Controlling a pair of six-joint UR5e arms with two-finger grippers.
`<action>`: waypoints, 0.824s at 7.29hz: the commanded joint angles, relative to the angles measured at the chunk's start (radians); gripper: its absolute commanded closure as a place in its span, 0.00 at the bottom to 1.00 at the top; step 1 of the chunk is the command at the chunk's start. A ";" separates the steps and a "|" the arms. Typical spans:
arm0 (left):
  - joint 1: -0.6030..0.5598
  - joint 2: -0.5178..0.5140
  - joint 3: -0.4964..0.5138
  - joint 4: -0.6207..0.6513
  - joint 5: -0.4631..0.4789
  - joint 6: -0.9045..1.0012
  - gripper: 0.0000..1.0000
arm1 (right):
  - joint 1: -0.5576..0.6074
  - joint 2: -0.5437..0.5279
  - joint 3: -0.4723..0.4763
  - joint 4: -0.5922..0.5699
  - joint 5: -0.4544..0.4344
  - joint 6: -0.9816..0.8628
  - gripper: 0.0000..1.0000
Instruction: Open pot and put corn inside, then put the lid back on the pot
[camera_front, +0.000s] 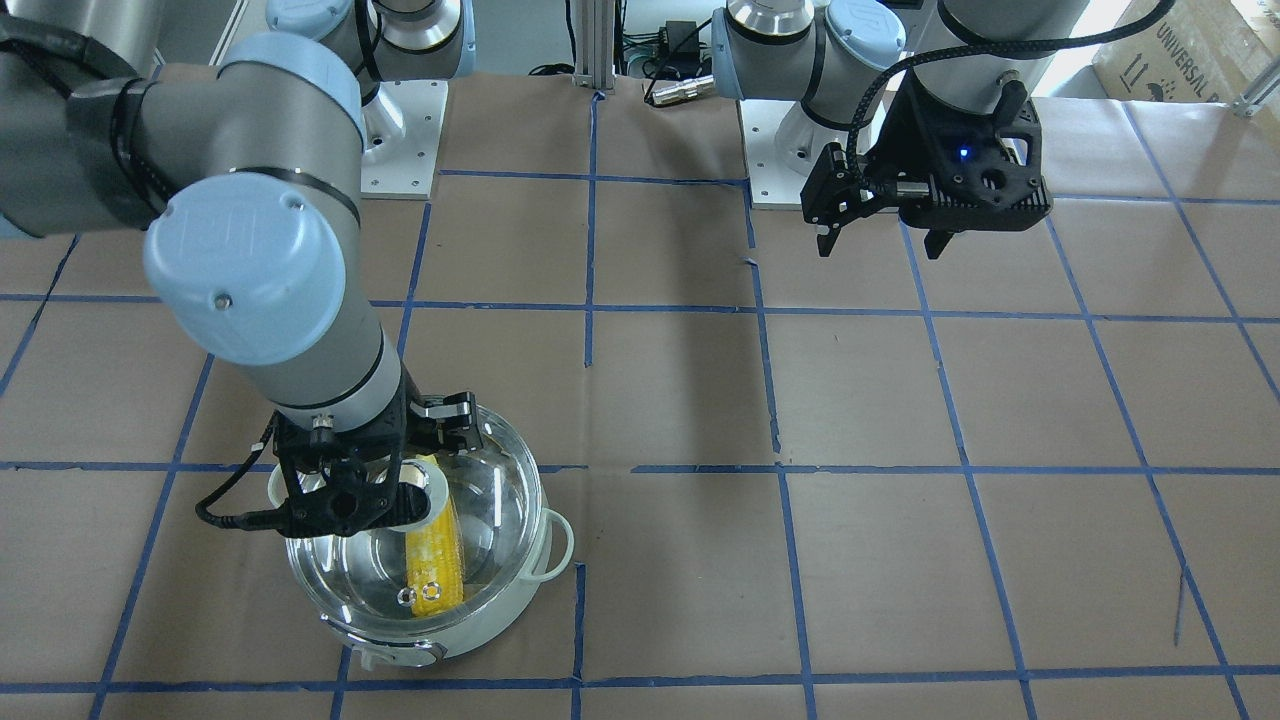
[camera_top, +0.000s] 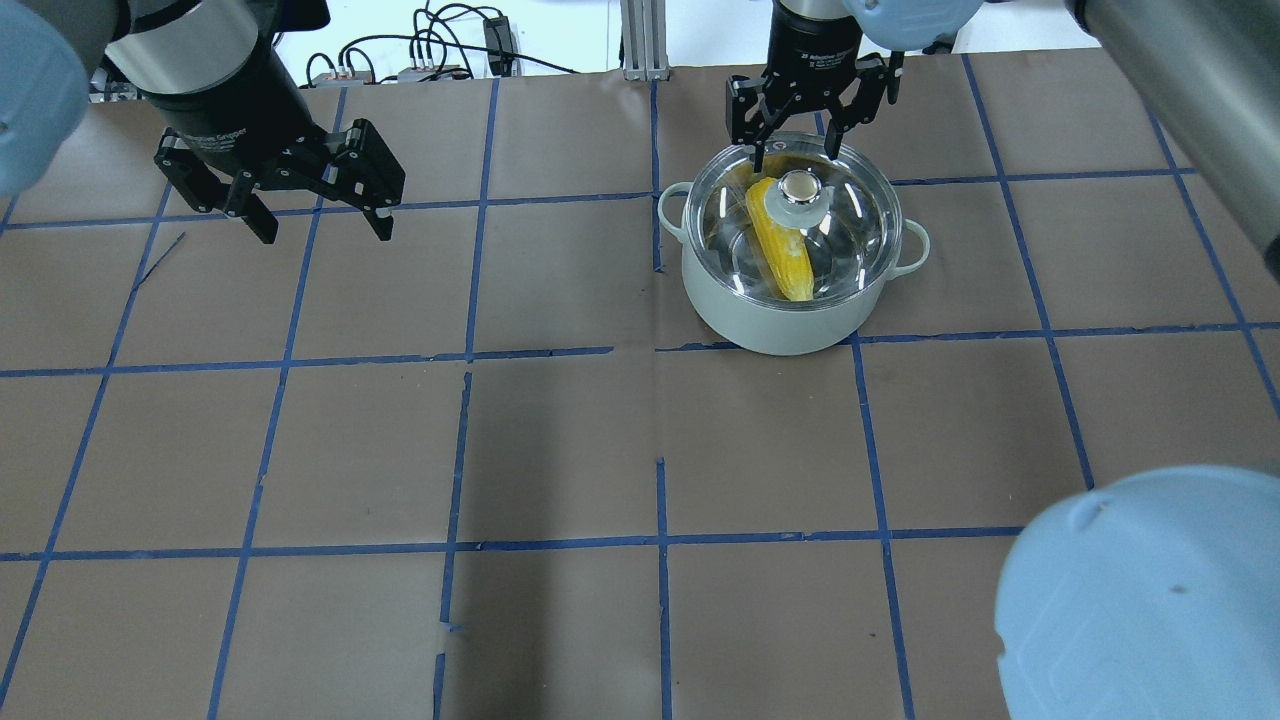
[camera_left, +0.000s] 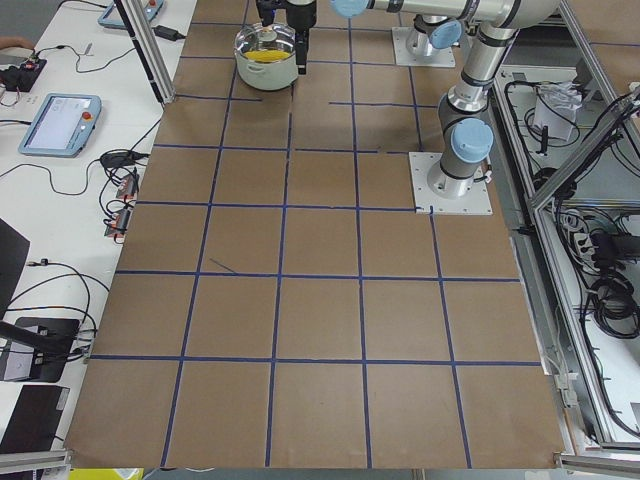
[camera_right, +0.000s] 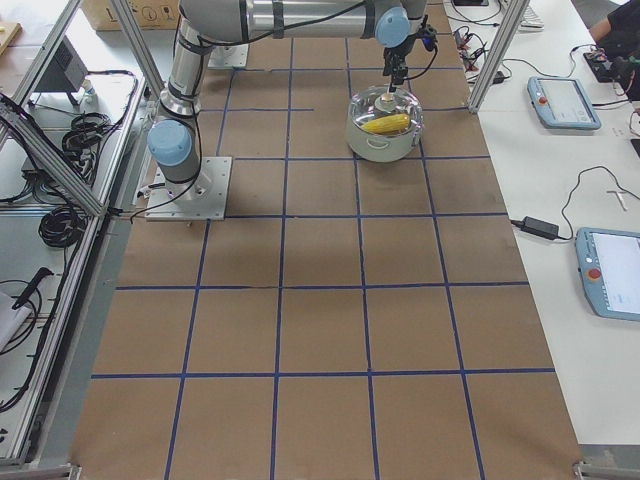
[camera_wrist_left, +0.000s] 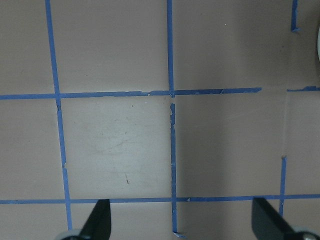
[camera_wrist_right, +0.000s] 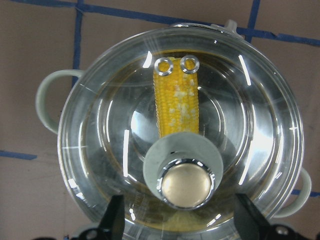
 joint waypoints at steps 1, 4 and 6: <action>-0.001 0.000 0.005 0.000 0.000 -0.001 0.00 | -0.005 -0.153 0.027 0.059 0.006 0.005 0.16; -0.001 -0.003 0.016 0.000 -0.002 -0.014 0.00 | -0.025 -0.235 0.126 0.112 -0.018 -0.016 0.00; -0.001 -0.003 0.017 0.000 0.000 -0.015 0.00 | -0.035 -0.331 0.250 0.089 -0.015 -0.011 0.00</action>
